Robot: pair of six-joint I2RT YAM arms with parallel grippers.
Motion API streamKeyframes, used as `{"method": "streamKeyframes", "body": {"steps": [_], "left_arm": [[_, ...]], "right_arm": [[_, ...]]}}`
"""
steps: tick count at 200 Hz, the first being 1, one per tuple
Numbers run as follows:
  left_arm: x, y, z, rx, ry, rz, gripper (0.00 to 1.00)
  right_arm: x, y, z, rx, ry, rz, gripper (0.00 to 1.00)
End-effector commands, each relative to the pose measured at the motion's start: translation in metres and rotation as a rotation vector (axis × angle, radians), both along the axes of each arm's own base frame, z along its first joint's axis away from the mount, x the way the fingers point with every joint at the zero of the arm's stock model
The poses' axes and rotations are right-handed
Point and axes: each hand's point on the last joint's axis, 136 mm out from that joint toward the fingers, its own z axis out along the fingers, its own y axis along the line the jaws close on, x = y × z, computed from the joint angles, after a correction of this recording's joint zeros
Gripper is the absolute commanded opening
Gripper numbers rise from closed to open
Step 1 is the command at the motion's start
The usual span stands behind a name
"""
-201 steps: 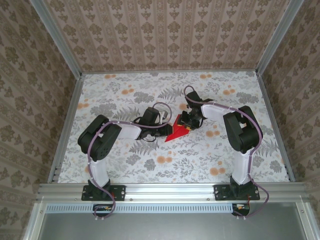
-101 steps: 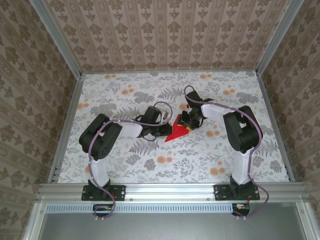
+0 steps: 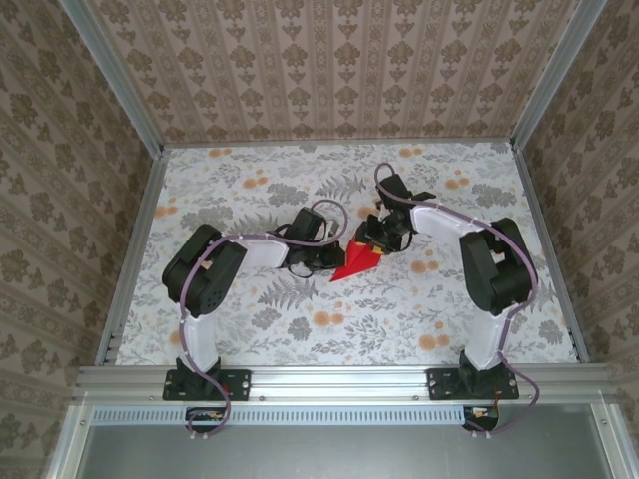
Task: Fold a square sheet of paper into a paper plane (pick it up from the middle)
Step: Fourth fold the wing at the center of the table.
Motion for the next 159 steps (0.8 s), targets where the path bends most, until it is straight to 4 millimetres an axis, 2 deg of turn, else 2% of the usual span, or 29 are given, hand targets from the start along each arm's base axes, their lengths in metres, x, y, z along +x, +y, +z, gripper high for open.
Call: {"method": "streamKeyframes", "body": {"steps": [1, 14, 42, 66, 111, 139, 159], "left_arm": [[-0.021, 0.024, -0.040, 0.152, 0.089, -0.006, 0.07], [-0.021, 0.024, -0.042, 0.160, 0.092, -0.007, 0.06], [-0.022, 0.025, -0.043, 0.172, 0.096, -0.007, 0.05], [-0.023, 0.028, -0.044, 0.186, 0.101, -0.006, 0.04], [-0.024, 0.030, -0.046, 0.212, 0.112, -0.004, 0.02], [-0.026, 0.038, -0.051, 0.265, 0.122, 0.006, 0.01], [-0.029, 0.045, -0.054, 0.307, 0.130, 0.007, 0.00]], "right_arm": [[-0.006, 0.012, 0.026, 0.093, -0.065, 0.058, 0.42], [-0.009, 0.015, 0.021, 0.106, -0.061, 0.072, 0.38], [-0.008, 0.029, 0.009, 0.161, -0.069, 0.110, 0.21], [-0.007, 0.038, -0.003, 0.175, -0.068, 0.141, 0.13], [-0.011, 0.044, -0.029, 0.180, -0.008, 0.170, 0.10], [-0.012, 0.031, -0.046, 0.116, 0.008, 0.163, 0.09], [-0.008, 0.024, -0.049, 0.098, -0.022, 0.179, 0.09]]}}
